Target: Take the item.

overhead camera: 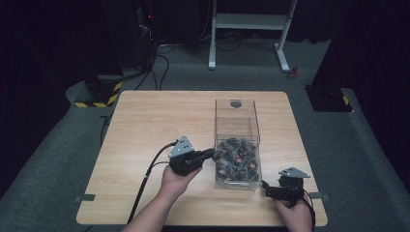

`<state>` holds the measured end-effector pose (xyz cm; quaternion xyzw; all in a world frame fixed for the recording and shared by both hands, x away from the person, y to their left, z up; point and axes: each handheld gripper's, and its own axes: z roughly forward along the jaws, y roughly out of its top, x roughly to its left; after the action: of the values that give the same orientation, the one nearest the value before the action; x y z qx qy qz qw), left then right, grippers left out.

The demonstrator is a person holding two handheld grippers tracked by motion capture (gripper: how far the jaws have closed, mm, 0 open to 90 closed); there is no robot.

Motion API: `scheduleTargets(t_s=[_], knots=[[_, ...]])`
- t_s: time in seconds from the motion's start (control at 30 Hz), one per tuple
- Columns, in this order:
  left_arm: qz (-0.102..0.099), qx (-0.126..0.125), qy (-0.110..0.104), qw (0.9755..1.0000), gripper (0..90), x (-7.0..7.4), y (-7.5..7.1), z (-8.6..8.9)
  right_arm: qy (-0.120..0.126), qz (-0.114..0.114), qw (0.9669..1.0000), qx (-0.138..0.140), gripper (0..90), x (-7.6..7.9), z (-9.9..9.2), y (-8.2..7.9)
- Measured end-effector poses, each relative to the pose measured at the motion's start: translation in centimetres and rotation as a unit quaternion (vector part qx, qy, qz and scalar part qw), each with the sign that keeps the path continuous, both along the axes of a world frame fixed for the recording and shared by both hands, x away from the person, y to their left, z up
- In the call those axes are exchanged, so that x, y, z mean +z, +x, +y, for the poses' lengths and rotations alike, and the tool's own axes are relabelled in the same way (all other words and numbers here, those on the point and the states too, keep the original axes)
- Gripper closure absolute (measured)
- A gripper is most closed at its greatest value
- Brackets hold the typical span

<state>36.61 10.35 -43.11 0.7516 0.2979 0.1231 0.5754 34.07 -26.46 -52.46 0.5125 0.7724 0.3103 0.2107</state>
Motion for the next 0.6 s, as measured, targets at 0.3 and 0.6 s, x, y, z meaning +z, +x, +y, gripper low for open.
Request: scheduleTargets(t_s=[0.3, 0.6], knots=[[-0.001, 0.008, -0.002, 1.0, 90.0, 0.0, -0.1, 0.8, 0.0, 0.0, 1.0, 0.0, 7.9, 0.0, 0.0, 0.0], [-0.001, 0.019, -0.004, 0.9998, 90.0, 0.0, -0.1, 1.9, 0.0, 0.0, 1.0, 0.0, 7.9, 0.0, 0.0, 0.0]])
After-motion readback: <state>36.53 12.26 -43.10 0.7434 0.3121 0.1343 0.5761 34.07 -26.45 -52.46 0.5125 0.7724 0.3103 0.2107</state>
